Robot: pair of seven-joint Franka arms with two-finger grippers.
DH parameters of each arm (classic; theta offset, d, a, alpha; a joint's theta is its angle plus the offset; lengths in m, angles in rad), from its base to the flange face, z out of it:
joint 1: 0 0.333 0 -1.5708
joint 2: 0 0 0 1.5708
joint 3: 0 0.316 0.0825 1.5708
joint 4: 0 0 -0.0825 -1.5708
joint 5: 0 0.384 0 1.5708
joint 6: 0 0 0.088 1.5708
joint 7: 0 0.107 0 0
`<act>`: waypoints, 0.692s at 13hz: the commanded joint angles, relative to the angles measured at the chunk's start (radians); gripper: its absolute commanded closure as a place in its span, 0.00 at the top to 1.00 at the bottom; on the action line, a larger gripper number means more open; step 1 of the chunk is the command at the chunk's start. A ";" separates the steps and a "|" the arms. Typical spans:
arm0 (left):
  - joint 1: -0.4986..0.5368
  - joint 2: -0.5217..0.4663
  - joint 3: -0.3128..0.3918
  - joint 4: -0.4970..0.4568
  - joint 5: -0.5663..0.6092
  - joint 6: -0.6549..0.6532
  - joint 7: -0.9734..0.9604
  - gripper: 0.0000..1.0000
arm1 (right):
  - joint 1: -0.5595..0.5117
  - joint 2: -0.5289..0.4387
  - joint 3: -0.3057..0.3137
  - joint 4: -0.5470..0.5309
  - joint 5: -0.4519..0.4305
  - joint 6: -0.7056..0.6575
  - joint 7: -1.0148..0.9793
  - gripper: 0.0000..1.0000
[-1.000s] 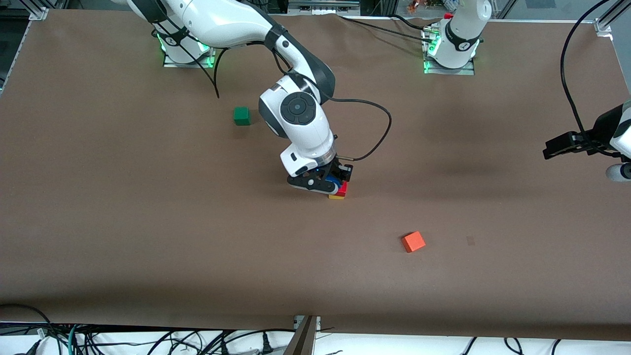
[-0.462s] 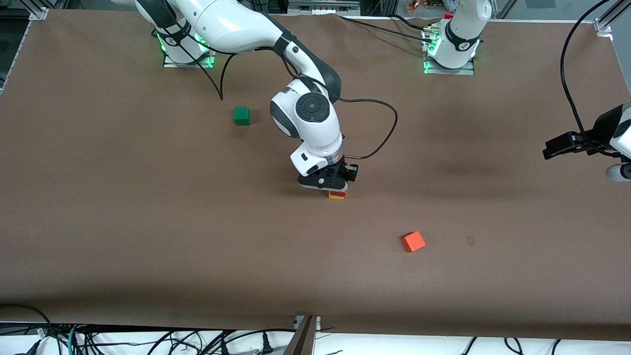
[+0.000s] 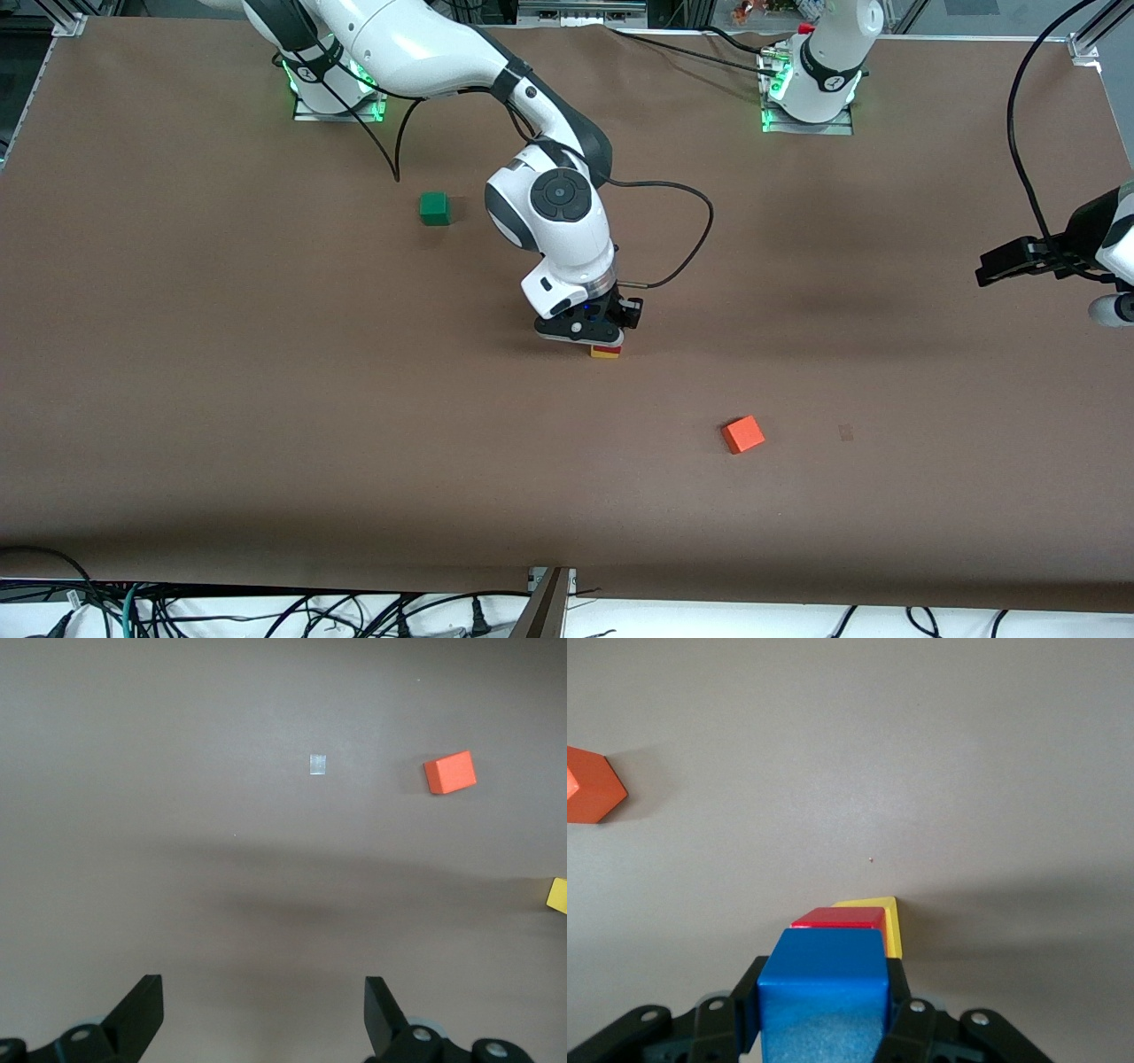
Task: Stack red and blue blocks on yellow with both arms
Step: 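Lower the blue cube onto the red cube and open the right gripper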
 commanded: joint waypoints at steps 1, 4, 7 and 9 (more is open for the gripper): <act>0.010 -0.009 -0.003 -0.011 -0.022 0.012 0.020 1.00 | 0.008 0.031 -0.005 0.042 -0.017 0.010 0.010 0.41; 0.010 -0.009 -0.003 -0.011 -0.022 0.012 0.020 1.00 | 0.006 0.032 -0.005 0.040 -0.017 0.020 0.010 0.49; 0.012 -0.009 -0.003 -0.011 -0.022 0.012 0.022 1.00 | 0.006 0.037 -0.005 0.040 -0.017 0.021 0.011 0.67; 0.012 -0.009 -0.003 -0.011 -0.022 0.012 0.022 1.00 | 0.006 0.035 -0.005 0.040 -0.021 0.020 0.011 0.77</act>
